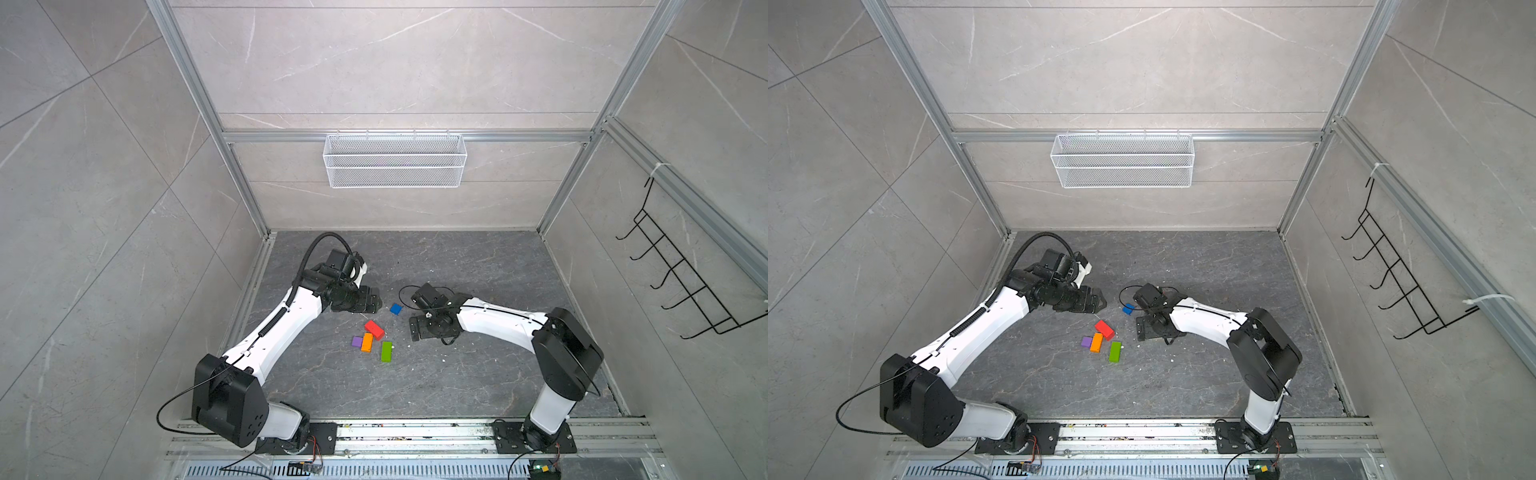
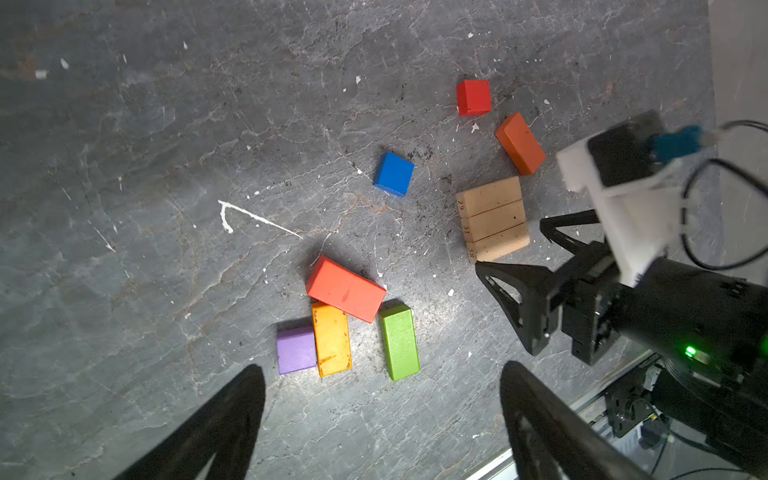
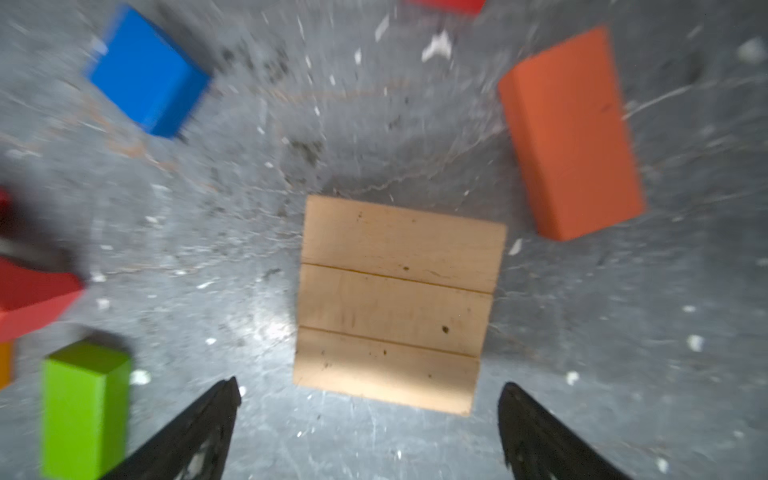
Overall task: Build the wood block tower
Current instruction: 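Lift the right gripper away while the left gripper moves over the yellow block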
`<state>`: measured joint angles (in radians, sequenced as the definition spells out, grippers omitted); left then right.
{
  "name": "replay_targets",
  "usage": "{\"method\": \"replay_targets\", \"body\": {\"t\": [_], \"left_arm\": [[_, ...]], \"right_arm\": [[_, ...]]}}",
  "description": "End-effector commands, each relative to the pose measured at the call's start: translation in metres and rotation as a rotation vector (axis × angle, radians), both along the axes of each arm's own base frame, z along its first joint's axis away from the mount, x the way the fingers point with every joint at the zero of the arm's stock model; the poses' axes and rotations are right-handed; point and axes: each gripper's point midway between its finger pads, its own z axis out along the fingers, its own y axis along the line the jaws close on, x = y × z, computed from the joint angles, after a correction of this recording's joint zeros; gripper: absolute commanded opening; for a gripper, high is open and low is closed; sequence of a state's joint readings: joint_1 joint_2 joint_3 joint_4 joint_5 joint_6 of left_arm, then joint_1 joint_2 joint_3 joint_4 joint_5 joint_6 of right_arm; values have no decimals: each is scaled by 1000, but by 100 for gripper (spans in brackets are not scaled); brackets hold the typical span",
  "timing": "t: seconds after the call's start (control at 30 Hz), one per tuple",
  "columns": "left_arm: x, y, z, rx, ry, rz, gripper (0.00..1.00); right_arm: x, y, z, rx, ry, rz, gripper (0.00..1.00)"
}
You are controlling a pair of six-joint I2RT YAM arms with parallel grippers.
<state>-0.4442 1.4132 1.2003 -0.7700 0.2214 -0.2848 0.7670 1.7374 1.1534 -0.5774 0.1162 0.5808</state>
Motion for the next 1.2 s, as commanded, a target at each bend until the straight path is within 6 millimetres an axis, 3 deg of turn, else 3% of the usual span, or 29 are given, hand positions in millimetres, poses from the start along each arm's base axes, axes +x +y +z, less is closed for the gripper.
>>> {"method": "replay_targets", "body": {"t": [0.0,0.17,0.57,0.87,1.17], "left_arm": [[-14,0,-11,-25,73,27,85],[-22,13,-32,20,102,78,78],[-43,9,-58,-102,186,219,67],[-64,5,-83,-67,224,222,66],[-66,3,-105,-16,245,212,66]], "right_arm": [[3,-10,24,-14,-60,9,99],[6,-16,38,-10,-122,-14,99],[7,-24,50,15,-174,-70,100],[6,-24,53,28,-182,-66,99],[6,-27,49,-1,-169,-63,96]]}}
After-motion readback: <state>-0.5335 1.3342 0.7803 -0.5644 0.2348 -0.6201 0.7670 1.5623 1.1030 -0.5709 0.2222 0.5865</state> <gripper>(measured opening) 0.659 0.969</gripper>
